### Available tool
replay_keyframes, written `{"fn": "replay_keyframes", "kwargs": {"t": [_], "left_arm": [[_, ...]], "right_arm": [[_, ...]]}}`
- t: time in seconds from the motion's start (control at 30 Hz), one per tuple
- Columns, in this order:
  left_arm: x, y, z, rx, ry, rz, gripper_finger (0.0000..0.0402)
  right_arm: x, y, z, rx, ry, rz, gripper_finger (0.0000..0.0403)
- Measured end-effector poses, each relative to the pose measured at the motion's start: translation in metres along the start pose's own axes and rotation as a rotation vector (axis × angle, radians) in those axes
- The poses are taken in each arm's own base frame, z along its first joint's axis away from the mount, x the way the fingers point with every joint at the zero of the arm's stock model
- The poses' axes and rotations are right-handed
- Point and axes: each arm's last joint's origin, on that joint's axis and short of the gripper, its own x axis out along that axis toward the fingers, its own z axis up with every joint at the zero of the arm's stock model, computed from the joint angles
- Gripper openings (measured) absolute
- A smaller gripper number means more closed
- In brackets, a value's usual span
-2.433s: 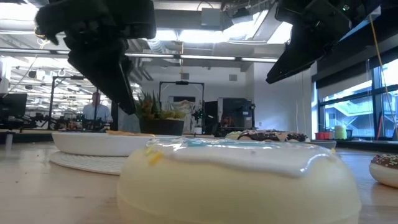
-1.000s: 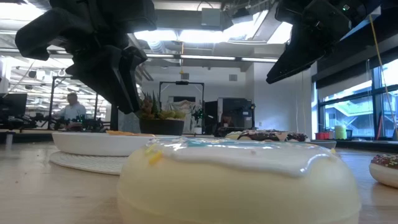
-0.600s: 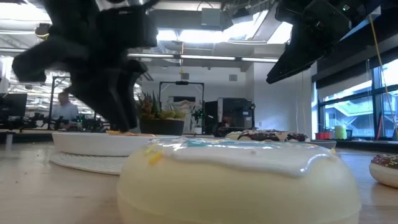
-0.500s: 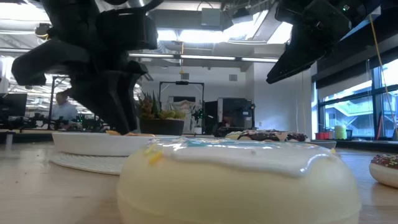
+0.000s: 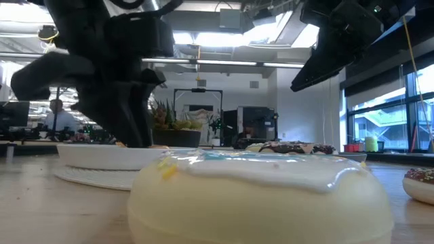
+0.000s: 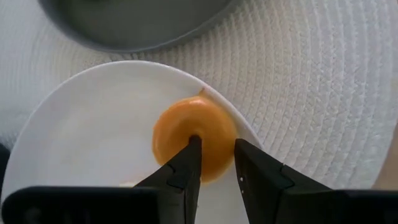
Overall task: Pick & Place donuts
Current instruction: Put the small black donut on the white plate
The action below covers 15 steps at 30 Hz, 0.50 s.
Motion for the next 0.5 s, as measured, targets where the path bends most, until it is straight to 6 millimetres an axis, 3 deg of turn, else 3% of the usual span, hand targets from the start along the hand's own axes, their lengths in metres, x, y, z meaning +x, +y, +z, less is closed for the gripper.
{"fn": "replay_keyframes", "kwargs": {"t": [0.23, 0.5], "left_arm": [[0.015, -0.005, -0.001, 0.07, 0.012, 0.011, 0.0092], [0.016, -0.005, -0.002, 0.073, 0.015, 0.038, 0.0067]], "right_arm": [[0.0, 0.0, 0.0, -0.002, 0.003, -0.001, 0.0204], [0.0, 0.0, 0.0, -0.005, 0.003, -0.001, 0.0204]]}}
